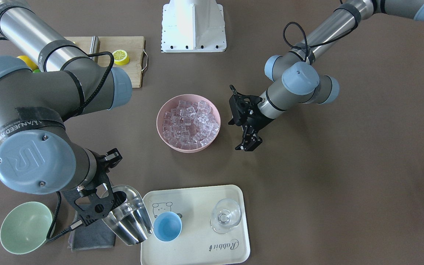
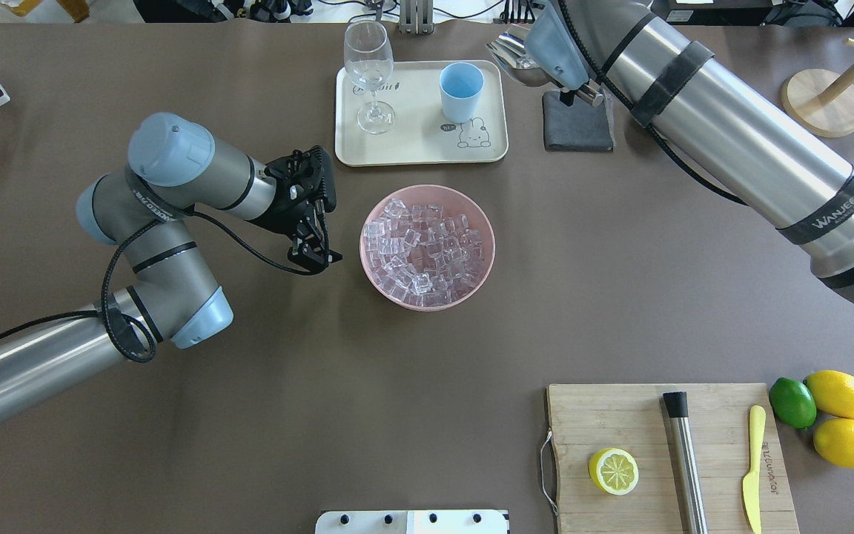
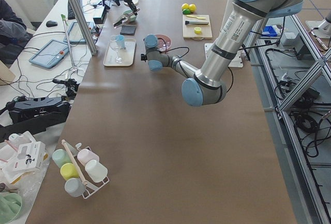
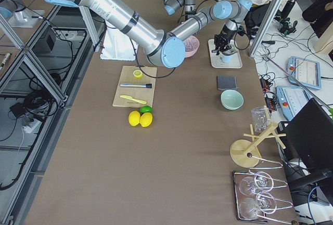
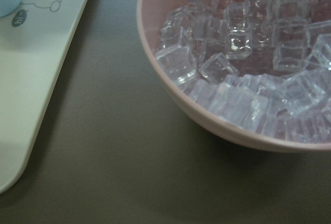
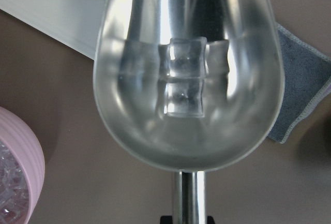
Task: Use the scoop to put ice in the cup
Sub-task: 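Carry the scoop to the light-blue cup while the left arm withdraws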
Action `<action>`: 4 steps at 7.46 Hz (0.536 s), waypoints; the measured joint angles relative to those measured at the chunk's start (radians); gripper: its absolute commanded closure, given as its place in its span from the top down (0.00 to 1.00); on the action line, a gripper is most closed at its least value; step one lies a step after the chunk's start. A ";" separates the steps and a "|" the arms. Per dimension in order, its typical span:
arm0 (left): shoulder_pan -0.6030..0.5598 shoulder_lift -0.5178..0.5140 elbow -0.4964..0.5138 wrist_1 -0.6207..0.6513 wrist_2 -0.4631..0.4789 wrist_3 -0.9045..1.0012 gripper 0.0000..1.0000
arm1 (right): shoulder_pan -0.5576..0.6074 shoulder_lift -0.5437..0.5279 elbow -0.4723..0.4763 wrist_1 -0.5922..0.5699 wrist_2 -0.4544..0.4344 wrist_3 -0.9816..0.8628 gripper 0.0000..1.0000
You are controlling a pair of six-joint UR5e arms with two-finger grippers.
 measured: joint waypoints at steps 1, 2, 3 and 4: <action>-0.028 0.026 -0.050 0.068 -0.002 -0.001 0.98 | -0.006 0.016 -0.004 -0.030 -0.004 0.000 0.00; -0.058 0.055 -0.105 0.141 -0.003 -0.001 0.98 | -0.016 0.028 -0.005 -0.062 -0.006 -0.001 0.00; -0.089 0.083 -0.155 0.207 -0.006 -0.001 0.98 | -0.024 0.039 -0.006 -0.100 -0.007 -0.002 0.00; -0.120 0.114 -0.204 0.278 -0.013 -0.001 0.98 | -0.031 0.046 -0.006 -0.136 -0.007 -0.012 0.00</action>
